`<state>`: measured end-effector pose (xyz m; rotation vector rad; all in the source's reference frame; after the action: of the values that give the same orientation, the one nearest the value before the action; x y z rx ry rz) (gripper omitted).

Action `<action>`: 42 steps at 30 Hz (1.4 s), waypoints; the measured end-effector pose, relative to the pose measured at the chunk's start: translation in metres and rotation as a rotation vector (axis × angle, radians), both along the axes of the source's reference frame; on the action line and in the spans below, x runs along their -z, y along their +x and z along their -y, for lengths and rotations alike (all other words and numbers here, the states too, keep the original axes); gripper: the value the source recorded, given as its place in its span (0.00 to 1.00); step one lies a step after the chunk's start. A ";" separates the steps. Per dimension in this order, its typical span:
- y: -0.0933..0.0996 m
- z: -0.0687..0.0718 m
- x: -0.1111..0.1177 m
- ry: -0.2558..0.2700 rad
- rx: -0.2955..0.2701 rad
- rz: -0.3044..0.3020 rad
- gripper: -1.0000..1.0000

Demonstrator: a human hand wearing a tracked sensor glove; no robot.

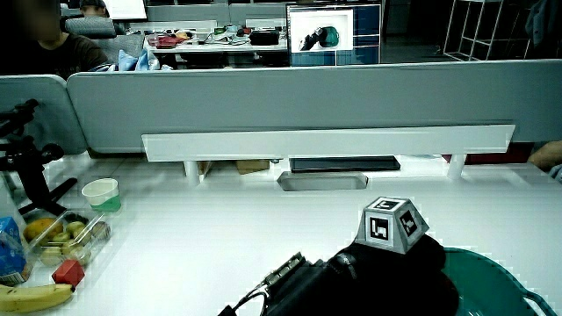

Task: Place apple into plate

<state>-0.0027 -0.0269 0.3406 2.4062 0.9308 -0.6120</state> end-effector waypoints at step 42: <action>0.019 -0.020 -0.075 -0.252 -0.004 0.228 0.45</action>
<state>0.0166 -0.0072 0.4153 2.1923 0.7169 -0.4145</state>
